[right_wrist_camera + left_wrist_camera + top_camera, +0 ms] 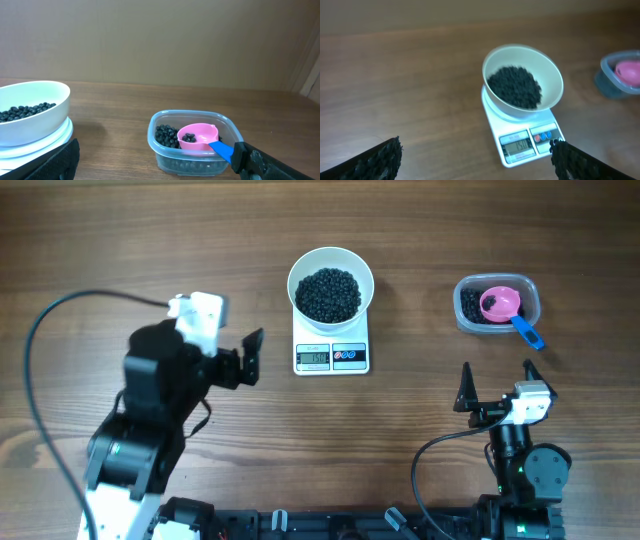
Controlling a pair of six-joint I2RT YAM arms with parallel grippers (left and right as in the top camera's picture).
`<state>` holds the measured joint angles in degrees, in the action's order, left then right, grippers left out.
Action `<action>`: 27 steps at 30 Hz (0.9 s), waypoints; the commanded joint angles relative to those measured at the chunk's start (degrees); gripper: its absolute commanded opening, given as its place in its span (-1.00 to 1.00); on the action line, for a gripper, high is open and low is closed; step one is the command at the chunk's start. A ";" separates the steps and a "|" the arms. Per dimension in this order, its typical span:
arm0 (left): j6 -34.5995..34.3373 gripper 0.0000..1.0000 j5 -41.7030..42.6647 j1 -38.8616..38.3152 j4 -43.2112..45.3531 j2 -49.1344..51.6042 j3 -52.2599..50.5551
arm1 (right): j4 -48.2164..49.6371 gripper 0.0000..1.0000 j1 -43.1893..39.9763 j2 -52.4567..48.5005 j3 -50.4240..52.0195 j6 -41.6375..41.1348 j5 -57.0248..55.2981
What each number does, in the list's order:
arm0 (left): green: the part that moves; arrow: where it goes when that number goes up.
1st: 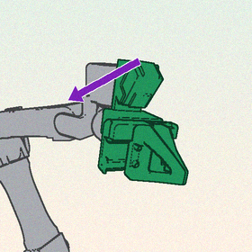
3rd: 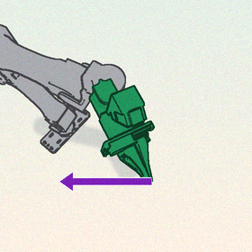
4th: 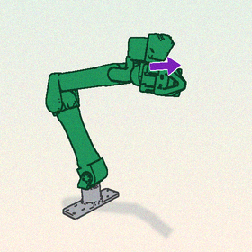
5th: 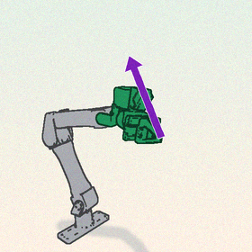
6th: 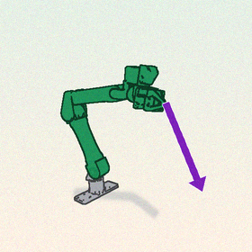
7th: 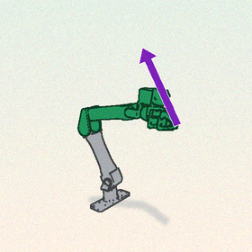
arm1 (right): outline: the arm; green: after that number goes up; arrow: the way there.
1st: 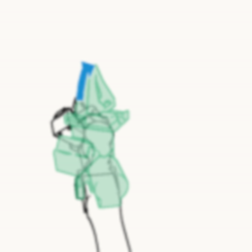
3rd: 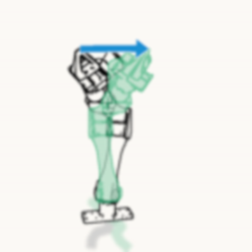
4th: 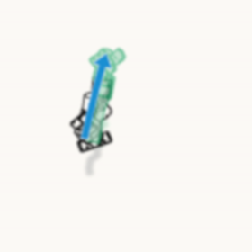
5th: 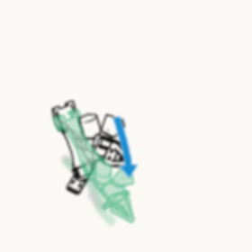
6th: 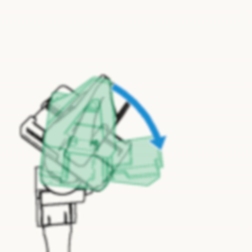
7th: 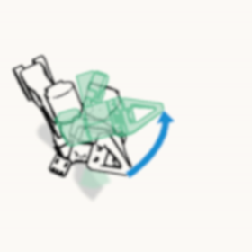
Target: Scoop item into bowl and weigh 150g on scale
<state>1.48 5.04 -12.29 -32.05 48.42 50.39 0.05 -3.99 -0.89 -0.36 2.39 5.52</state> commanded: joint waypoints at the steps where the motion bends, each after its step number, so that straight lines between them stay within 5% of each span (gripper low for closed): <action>1: 0.83 1.00 0.74 2.64 3.21 -5.90 -5.64 | 0.15 1.00 0.28 0.68 0.04 -1.03 0.24; 9: -3.69 1.00 4.68 9.35 15.32 -19.23 -19.21 | 0.15 0.99 0.28 0.68 0.04 -1.03 0.24; 27: -6.80 1.00 5.46 12.57 18.88 -40.63 -33.07 | 0.15 0.99 0.28 0.68 0.04 -1.03 0.24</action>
<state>-4.25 9.58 -0.19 -13.85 9.82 19.14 0.03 -3.99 -0.89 -0.36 2.39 5.52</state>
